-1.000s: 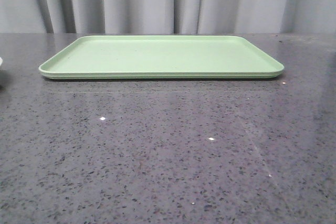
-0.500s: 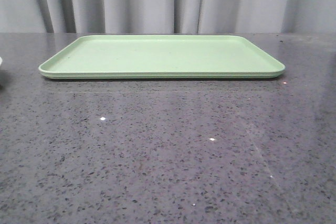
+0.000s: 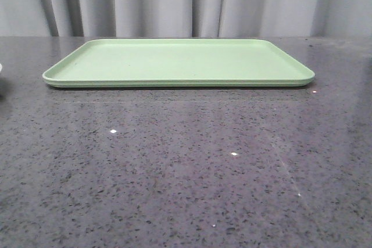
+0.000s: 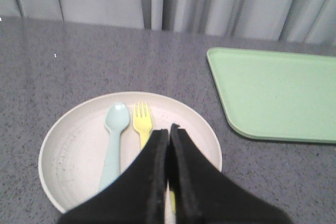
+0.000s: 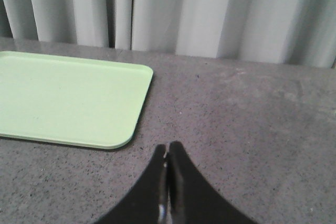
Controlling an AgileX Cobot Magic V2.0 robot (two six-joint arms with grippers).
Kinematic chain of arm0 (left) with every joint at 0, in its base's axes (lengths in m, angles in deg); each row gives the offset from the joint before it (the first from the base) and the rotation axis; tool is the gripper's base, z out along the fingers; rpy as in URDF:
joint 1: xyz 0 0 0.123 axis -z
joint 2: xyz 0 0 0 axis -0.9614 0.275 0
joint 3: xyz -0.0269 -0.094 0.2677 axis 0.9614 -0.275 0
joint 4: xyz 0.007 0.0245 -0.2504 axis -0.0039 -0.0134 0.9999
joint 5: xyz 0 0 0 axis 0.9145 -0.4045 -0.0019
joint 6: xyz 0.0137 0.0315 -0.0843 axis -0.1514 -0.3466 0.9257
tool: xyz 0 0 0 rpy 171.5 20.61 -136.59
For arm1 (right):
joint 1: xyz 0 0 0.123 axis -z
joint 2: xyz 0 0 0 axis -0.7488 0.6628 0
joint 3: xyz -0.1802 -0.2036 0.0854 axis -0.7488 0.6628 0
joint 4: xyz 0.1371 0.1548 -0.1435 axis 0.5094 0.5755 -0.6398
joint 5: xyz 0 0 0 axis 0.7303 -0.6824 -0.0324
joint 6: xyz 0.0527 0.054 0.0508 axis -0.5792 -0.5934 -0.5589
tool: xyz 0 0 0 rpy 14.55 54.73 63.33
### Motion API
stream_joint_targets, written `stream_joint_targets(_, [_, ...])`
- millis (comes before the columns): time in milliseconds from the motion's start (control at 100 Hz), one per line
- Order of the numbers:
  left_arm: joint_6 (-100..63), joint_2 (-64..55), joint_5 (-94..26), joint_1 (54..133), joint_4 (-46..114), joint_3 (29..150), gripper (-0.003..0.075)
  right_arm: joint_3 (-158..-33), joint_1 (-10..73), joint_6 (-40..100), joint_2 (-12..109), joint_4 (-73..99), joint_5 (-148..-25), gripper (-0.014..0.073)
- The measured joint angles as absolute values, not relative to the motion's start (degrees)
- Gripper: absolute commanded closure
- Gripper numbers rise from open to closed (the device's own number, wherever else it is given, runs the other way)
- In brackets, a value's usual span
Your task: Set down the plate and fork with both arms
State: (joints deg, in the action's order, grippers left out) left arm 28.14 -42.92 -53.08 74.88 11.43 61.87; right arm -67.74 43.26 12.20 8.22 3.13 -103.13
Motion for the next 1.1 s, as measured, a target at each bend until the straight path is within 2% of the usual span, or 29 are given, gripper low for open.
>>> stream_joint_targets(170, [28.14, -31.19, -69.02, 74.88, 11.56, 75.47, 0.0741, -78.1, 43.26, 12.2, 16.64, 3.31, -114.27, 0.0662])
stream_joint_targets(310, [28.14, -23.88, -77.7, 74.88, 11.56, 83.91, 0.0741, -81.27, 43.26, 12.2, 21.53, 3.41, -117.06, 0.0662])
stream_joint_targets(570, [28.14, -17.73, -81.33, 74.88, 12.07, 88.12, 0.0741, -81.51, 43.26, 12.2, 25.16, 3.44, -116.96, 0.0662])
stream_joint_targets(880, [28.14, -17.09, -82.51, 74.88, 11.18, 88.32, 0.0732, -81.51, 43.26, 12.2, 25.53, 3.44, -116.39, 0.0654])
stream_joint_targets(930, [28.14, -17.09, -82.61, 74.88, 11.18, 88.35, 0.0706, -81.51, 43.26, 12.2, 25.53, 3.44, -116.39, 0.0627])
stream_joint_targets(990, [28.01, -17.09, -82.61, 74.88, 11.18, 88.35, 0.0644, -81.51, 43.26, 12.2, 25.53, 3.44, -116.67, 0.0552])
stream_joint_targets(1060, [27.27, -17.09, -82.72, 74.88, 11.29, 88.48, 0.0517, -81.51, 43.26, 12.2, 25.53, 3.44, -117.05, 0.0433])
stream_joint_targets(1100, [27.1, -17.09, -82.84, 74.88, 11.29, 88.48, 0.0419, -81.51, 43.26, 12.2, 25.53, 3.44, -117.31, 0.0359])
